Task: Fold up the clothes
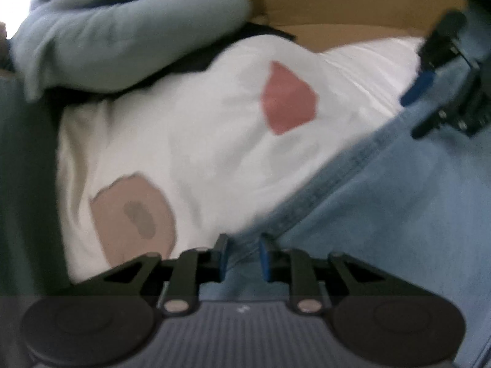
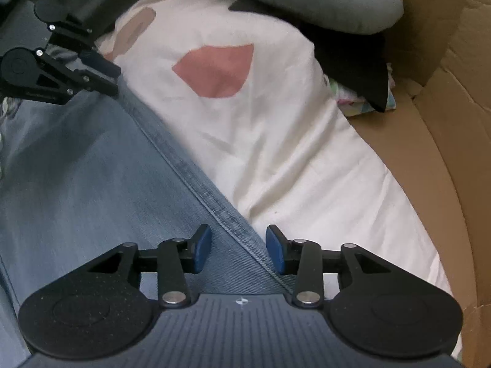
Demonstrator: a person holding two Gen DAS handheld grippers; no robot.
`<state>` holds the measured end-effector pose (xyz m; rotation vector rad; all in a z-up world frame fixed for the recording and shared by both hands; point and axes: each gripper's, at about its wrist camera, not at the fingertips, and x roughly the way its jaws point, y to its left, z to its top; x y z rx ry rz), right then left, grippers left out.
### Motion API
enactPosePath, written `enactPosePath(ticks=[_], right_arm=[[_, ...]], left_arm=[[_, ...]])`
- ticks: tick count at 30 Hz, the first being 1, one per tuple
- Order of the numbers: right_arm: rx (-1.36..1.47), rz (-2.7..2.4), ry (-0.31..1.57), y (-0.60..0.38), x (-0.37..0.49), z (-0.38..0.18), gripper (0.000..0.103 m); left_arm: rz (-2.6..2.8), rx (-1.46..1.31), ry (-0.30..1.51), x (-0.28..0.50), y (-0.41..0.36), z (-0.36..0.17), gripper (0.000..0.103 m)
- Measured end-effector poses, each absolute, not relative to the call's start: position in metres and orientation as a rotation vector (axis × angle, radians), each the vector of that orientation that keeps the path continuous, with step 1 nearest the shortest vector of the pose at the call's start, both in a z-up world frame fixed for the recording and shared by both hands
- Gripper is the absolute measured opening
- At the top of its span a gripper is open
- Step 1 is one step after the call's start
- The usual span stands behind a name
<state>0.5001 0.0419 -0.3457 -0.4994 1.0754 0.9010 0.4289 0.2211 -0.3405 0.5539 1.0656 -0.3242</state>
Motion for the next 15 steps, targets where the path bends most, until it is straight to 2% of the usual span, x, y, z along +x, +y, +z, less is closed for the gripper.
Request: enactPosePath(ticks=[2, 4, 6, 8, 9, 10, 11, 12, 15], right_arm=[[-0.488, 0.892, 1.084, 0.039, 0.5, -0.347, 0.047], [-0.498, 0.893, 1.073, 0.039, 0.494, -0.347, 0.041], [-0.54, 0.905, 1.043, 0.041, 0.484, -0.345, 0.025], [-0.57, 0.921, 1.017, 0.038, 0.477, -0.34, 0.013], [-0.559, 0.932, 1.013, 0.034, 0.476, -0.337, 0.01], [-0.544, 0.942, 1.01, 0.03, 0.476, -0.334, 0.009], [-0.529, 0.951, 1.006, 0.026, 0.477, -0.332, 0.009], [-0.52, 0.952, 1.002, 0.024, 0.477, -0.33, 0.008], [-0.561, 0.947, 0.974, 0.027, 0.474, -0.328, 0.007]], left_arm=[[-0.365, 0.643, 1.06, 0.426, 0.212, -0.344, 0.032], [-0.404, 0.735, 1.054, 0.423, 0.205, -0.347, 0.034], [-0.432, 0.788, 1.055, 0.425, 0.202, -0.349, 0.038], [-0.442, 0.795, 1.071, 0.431, 0.2, -0.349, 0.038], [-0.447, 0.8, 1.078, 0.433, 0.199, -0.349, 0.037], [-0.453, 0.805, 1.082, 0.434, 0.198, -0.349, 0.036], [-0.462, 0.81, 1.083, 0.433, 0.197, -0.349, 0.03], [-0.474, 0.819, 1.081, 0.432, 0.196, -0.348, 0.019], [-0.494, 0.892, 1.052, 0.425, 0.191, -0.346, 0.007]])
